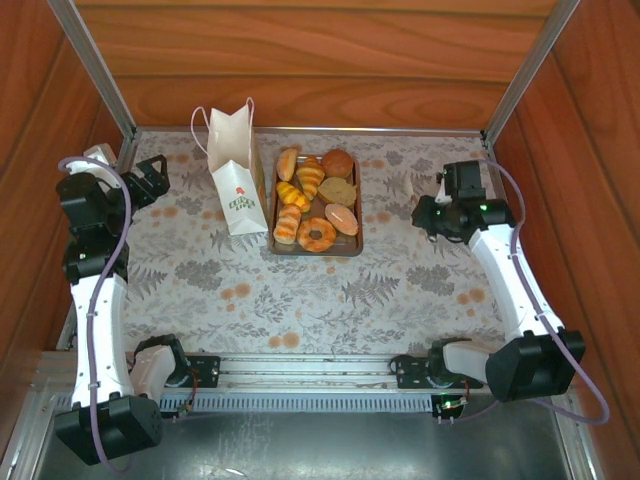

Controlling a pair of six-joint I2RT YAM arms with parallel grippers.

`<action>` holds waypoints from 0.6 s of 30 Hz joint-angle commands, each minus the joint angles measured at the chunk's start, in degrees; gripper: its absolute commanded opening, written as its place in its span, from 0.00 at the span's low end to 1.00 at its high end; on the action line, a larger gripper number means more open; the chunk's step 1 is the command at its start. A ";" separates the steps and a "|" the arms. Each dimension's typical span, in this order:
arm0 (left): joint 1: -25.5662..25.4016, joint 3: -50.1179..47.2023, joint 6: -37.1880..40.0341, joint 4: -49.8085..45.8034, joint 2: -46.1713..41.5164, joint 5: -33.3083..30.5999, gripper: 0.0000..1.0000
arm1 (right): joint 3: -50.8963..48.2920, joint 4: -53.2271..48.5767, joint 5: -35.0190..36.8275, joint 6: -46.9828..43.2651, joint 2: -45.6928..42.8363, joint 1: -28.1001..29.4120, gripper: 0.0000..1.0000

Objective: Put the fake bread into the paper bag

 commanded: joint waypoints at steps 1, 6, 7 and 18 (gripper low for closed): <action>0.15 0.77 -3.89 -2.01 -0.50 6.08 0.98 | 3.13 -0.34 -8.42 -10.91 1.17 -0.44 0.49; -0.44 -1.14 -7.53 -2.01 -0.59 8.04 0.97 | 2.85 2.34 -11.42 -19.64 1.02 1.29 0.49; -0.53 -1.51 -8.03 -2.00 -0.45 8.28 0.97 | 2.79 2.01 -10.97 -21.43 1.10 2.27 0.49; -3.28 -3.69 -10.58 -1.61 3.23 5.14 0.95 | -4.15 -0.69 2.90 -41.36 0.05 13.45 0.49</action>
